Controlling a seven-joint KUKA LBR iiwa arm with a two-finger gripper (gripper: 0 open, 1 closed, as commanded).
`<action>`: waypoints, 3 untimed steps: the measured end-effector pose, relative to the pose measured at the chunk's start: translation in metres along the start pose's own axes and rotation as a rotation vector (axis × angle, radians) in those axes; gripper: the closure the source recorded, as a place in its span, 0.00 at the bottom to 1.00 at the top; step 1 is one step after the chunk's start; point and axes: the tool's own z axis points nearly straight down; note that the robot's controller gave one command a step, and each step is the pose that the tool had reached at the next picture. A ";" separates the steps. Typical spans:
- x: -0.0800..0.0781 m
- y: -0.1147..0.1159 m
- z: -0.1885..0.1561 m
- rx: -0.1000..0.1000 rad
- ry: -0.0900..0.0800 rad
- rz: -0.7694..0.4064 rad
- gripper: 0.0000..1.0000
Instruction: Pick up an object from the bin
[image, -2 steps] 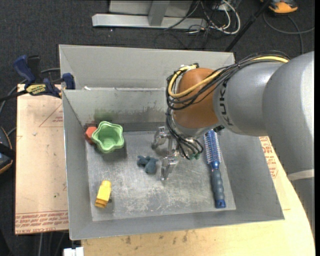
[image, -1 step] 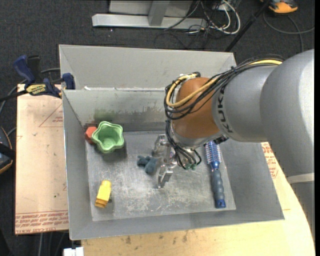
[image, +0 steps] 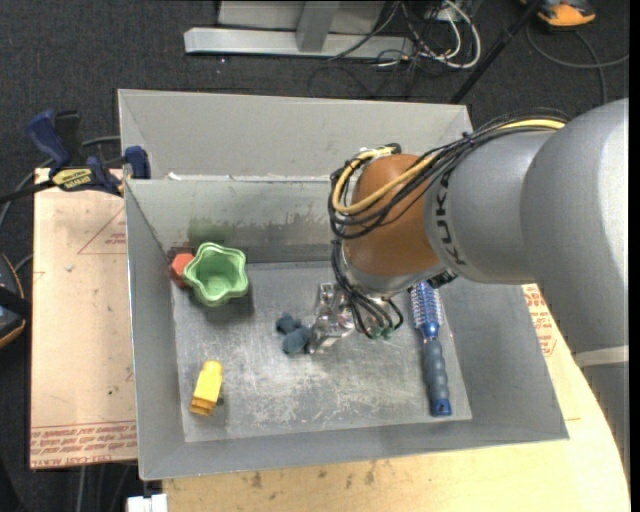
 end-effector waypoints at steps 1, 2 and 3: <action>0.018 -0.034 -0.198 0.002 -0.012 -0.127 1.00; 0.019 -0.033 -0.193 0.001 -0.003 -0.128 0.00; 0.023 -0.001 -0.007 -0.001 0.007 -0.249 0.00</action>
Offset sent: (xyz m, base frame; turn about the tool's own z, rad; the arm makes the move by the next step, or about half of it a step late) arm -0.0180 -0.0343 0.1932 -0.1308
